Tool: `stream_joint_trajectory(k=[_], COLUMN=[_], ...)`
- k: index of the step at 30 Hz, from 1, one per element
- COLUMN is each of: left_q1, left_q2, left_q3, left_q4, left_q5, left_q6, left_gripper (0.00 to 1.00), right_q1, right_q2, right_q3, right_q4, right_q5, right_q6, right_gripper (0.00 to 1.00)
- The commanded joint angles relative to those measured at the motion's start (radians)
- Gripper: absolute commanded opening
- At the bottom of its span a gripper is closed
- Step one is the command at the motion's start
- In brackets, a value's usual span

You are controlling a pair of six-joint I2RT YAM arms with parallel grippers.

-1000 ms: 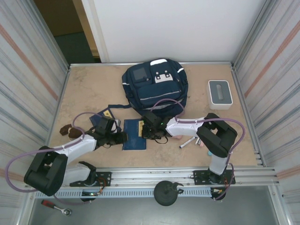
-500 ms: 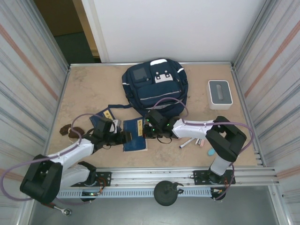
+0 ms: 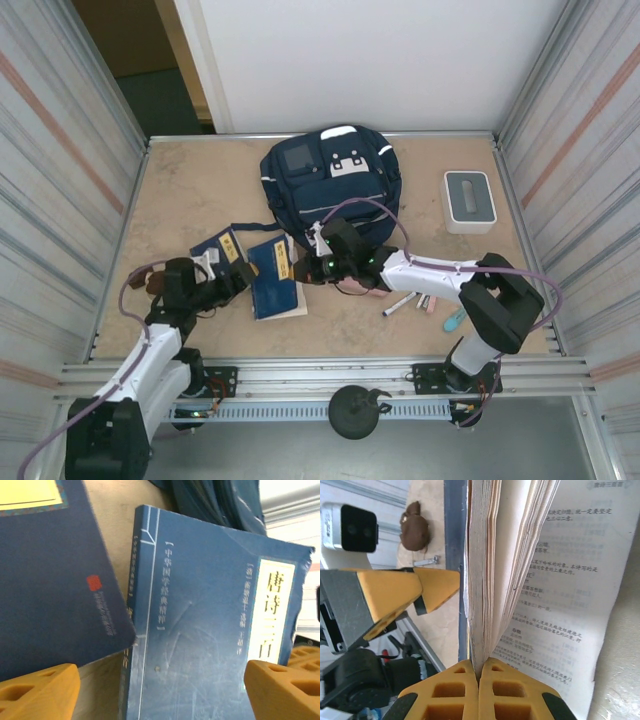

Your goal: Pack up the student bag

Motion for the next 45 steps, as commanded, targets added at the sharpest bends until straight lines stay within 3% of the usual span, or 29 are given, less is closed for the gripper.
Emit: stream_joint_trajectory(k=[1, 8, 11, 14, 19, 21, 29, 31, 33, 37, 40, 45], left_q1=[0.005, 0.000, -0.016, -0.057, -0.084, -0.085, -0.143, -0.155, -0.157, -0.160, -0.167, -0.214], left_q2=[-0.020, 0.057, 0.085, 0.103, 0.104, 0.099, 0.111, 0.111, 0.114, 0.148, 0.195, 0.285], left_q3=[-0.025, -0.033, -0.026, 0.002, 0.049, 0.070, 0.180, 0.206, 0.233, 0.291, 0.329, 0.384], left_q4=[0.111, 0.237, 0.318, 0.354, 0.369, 0.367, 0.390, 0.417, 0.464, 0.563, 0.646, 0.777], left_q5=[0.100, 0.160, 0.192, 0.194, 0.185, 0.189, 0.231, 0.227, 0.219, 0.221, 0.235, 0.260], left_q6=[-0.064, -0.093, -0.117, -0.119, -0.118, -0.108, -0.066, -0.074, -0.100, -0.154, -0.202, -0.270], left_gripper=[0.91, 0.93, 0.88, 0.74, 0.38, 0.28, 0.07, 0.00, 0.00, 0.00, 0.00, 0.00], right_q1=[-0.030, -0.050, -0.055, -0.062, -0.101, -0.124, -0.211, -0.242, -0.271, -0.288, -0.291, -0.301], right_q2=[-0.051, -0.077, -0.086, -0.082, -0.083, -0.084, -0.099, -0.116, -0.137, -0.174, -0.196, -0.183], right_q3=[-0.003, 0.002, 0.002, 0.003, 0.018, 0.031, 0.089, 0.091, 0.086, 0.091, 0.100, 0.101], right_q4=[0.096, 0.125, 0.130, 0.143, 0.074, 0.029, -0.102, -0.106, -0.083, -0.021, 0.015, 0.214], right_q5=[-0.074, -0.116, -0.122, -0.138, -0.144, -0.151, -0.213, -0.242, -0.280, -0.340, -0.352, -0.415], right_q6=[0.036, 0.056, 0.056, 0.058, 0.019, -0.017, -0.145, -0.151, -0.151, -0.135, -0.129, -0.025], right_gripper=[0.00, 0.00, 0.00, 0.00, 0.00, 0.00, 0.00, 0.13, 0.39, 0.76, 0.86, 0.87])
